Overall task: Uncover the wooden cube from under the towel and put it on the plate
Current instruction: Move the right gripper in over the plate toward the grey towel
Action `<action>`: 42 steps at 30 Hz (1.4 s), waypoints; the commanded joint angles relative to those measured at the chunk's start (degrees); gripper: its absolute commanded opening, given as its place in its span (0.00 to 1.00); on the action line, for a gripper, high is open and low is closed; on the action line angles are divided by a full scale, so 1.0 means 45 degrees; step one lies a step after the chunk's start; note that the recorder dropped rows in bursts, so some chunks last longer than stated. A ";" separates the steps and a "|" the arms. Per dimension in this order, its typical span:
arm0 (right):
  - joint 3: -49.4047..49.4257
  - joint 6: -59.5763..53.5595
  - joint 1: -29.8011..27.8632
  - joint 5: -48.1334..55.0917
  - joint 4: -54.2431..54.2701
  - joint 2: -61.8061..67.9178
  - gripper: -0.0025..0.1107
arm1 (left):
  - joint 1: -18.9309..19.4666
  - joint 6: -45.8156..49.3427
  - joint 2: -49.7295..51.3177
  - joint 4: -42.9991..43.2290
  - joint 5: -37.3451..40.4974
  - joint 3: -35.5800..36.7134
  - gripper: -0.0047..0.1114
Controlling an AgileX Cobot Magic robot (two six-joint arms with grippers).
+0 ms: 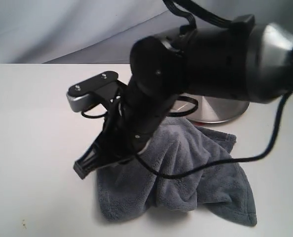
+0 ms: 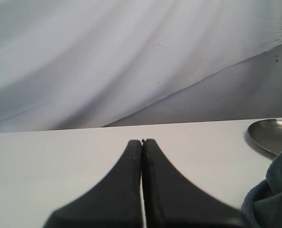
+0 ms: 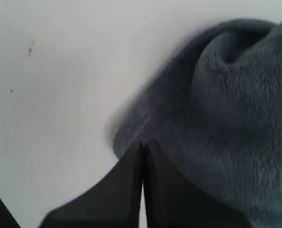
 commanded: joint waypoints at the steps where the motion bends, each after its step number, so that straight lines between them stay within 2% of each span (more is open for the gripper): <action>1: 0.1971 0.0483 -0.0453 -0.0877 -0.0599 -0.1500 0.02 | 0.0028 -0.0028 -0.0053 -0.0031 -0.0137 0.0056 0.04; 8: 0.3492 0.1694 -0.2394 -0.0947 -0.2021 -0.2632 0.02 | 0.0028 -0.0028 -0.0053 -0.0031 -0.0137 0.0056 0.04; 15: 0.3495 0.1745 -0.4575 -0.1950 -0.2164 -0.2690 0.02 | 0.0028 -0.0028 -0.0053 -0.0031 -0.0137 0.0056 0.04; 20: 0.3101 0.1745 -0.5297 -0.2950 -0.2021 -0.2189 0.02 | 0.0028 -0.0028 -0.0053 -0.0031 -0.0137 0.0056 0.04; 30: -0.1054 0.1631 -0.4907 -0.2191 -0.1805 0.0801 0.02 | 0.0028 -0.0028 -0.0053 -0.0031 -0.0137 0.0056 0.04; 35: -0.2411 0.1124 -0.3806 -0.1987 -0.1241 0.1619 0.02 | 0.0028 -0.0028 -0.0053 -0.0031 -0.0137 0.0056 0.04; 42: -0.2656 0.1069 -0.1863 -0.1588 -0.1155 0.1764 0.02 | 0.0028 -0.0028 -0.0053 -0.0031 -0.0137 0.0056 0.04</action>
